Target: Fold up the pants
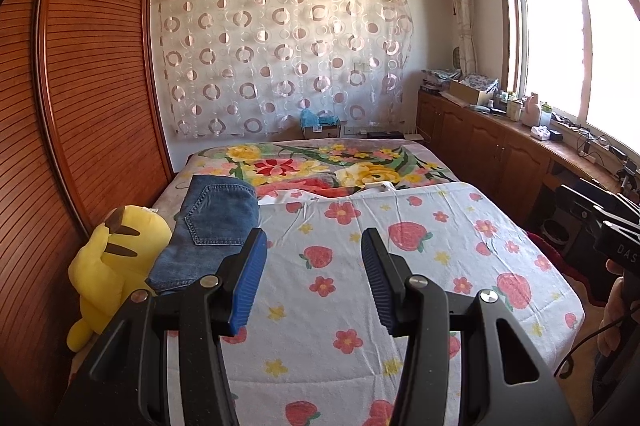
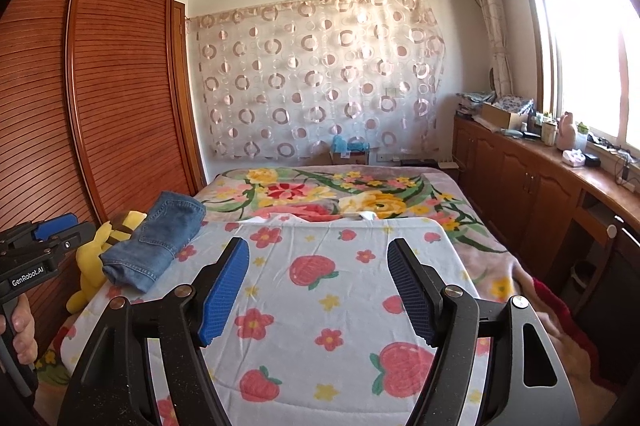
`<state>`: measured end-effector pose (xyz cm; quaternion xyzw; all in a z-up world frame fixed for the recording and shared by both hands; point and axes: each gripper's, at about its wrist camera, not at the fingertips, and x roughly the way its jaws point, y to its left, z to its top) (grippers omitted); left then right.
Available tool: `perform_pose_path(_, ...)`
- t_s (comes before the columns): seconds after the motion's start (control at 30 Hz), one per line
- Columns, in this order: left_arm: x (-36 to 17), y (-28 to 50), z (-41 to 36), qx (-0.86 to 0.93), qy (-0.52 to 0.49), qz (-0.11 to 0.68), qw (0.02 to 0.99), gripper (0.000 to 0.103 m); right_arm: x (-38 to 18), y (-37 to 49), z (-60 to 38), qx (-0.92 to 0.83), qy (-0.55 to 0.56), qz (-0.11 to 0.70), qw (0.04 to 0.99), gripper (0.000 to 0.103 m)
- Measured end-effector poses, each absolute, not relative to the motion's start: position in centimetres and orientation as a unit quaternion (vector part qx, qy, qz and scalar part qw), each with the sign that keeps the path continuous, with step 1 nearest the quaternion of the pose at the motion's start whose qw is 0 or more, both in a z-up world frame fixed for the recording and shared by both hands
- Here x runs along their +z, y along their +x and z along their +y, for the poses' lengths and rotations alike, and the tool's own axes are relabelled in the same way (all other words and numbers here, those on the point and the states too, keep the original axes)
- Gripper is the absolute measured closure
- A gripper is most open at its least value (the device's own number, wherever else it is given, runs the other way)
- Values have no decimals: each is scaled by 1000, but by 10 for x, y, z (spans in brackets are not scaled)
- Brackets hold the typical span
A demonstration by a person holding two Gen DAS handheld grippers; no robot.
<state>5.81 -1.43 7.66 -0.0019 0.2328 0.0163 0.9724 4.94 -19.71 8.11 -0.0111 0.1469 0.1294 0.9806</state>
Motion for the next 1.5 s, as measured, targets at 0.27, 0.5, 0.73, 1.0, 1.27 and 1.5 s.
perform_pose_path(0.27,76,58,-15,16,-2,233,972,53,79,47,-201,132,-13,144,981,29)
perform_pose_path(0.5,76,57,-14,17,-1,233,972,53,79,47,-203,132,-15,143,981,29)
perform_pose_path(0.73,75,57,-14,17,-1,233,972,53,79,48,-204,136,-15,144,980,29)
perform_pose_path(1.0,74,57,-14,16,-1,232,973,53,79,49,-207,137,-14,145,980,29)
perform_pose_path(1.27,73,56,-14,17,0,232,973,53,79,49,-207,136,-13,145,980,29)
perform_pose_path(1.5,73,55,-13,17,0,231,973,53,78,49,-208,136,-14,146,980,29)
